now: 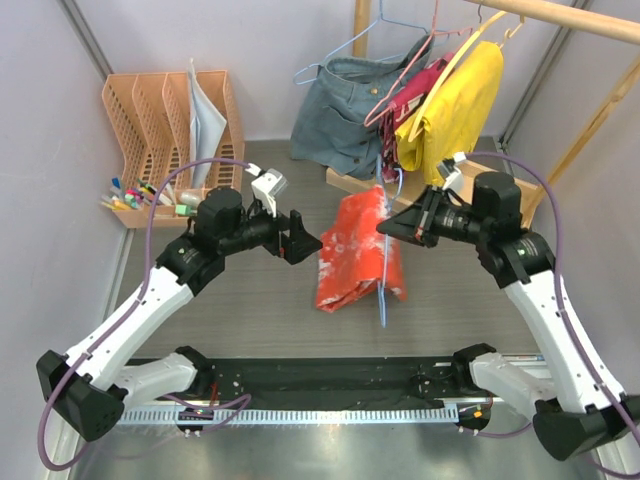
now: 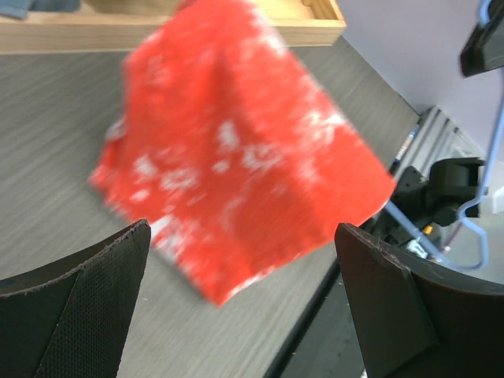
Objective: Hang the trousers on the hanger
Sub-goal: Hang the hanger with trousers onto the clothesline
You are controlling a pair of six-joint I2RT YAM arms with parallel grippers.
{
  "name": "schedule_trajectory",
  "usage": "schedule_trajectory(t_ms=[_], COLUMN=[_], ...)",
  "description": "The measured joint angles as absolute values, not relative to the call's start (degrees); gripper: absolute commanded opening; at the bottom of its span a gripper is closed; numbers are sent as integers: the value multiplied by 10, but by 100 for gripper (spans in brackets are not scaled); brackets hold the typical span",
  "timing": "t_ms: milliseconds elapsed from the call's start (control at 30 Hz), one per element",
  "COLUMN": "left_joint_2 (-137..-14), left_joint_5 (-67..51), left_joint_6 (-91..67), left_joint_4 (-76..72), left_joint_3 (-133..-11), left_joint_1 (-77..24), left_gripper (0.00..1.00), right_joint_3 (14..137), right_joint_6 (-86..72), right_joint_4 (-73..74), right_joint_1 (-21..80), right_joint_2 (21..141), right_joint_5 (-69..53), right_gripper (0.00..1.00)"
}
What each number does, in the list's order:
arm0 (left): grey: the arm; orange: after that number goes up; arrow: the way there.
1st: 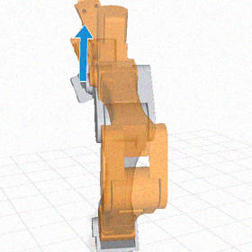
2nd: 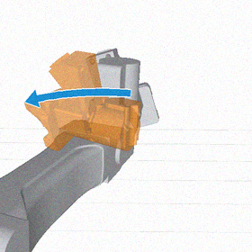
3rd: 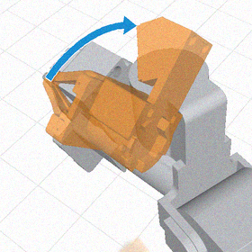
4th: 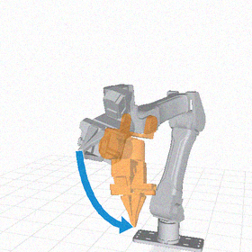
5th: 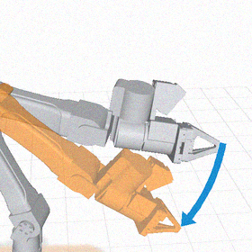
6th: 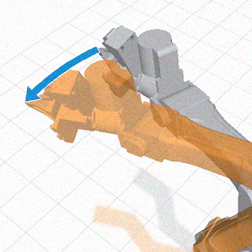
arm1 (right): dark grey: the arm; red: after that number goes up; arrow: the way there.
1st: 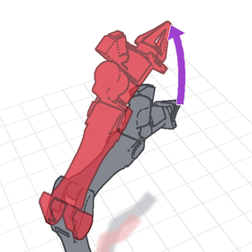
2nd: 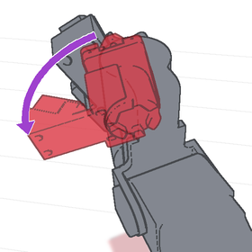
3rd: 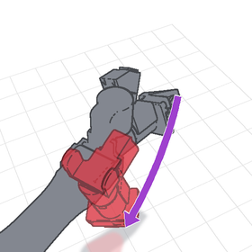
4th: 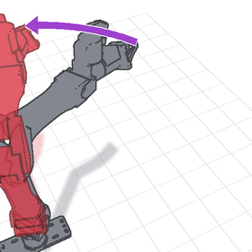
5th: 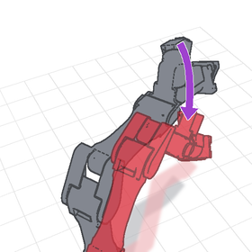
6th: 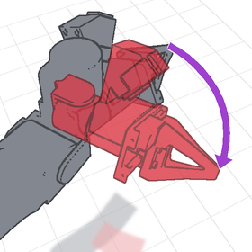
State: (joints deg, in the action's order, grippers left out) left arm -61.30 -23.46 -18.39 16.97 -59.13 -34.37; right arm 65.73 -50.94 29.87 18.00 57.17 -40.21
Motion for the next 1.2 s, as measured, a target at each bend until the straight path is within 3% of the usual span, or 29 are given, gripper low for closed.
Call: schedule_trajectory(t_ms=[267,567,1200], left_joint_2=[-592,-594,-560], left_joint_5=[-192,-184,-168], left_joint_6=[-103,-51,-37], left_joint_4=[190,218,232], left_joint_3=[-595,-604,-610], left_joint_1=[-344,-344,-344], left_gripper=[100,100,100], right_joint_3=[681,722,1063], right_joint_6=[-450,-442,-474], right_joint_4=[459,540,569], right_joint_1=[114,32,-31], right_joint_2=[489,420,652], right_joint_5=[-329,-289,-179], right_gripper=[1,1,1])
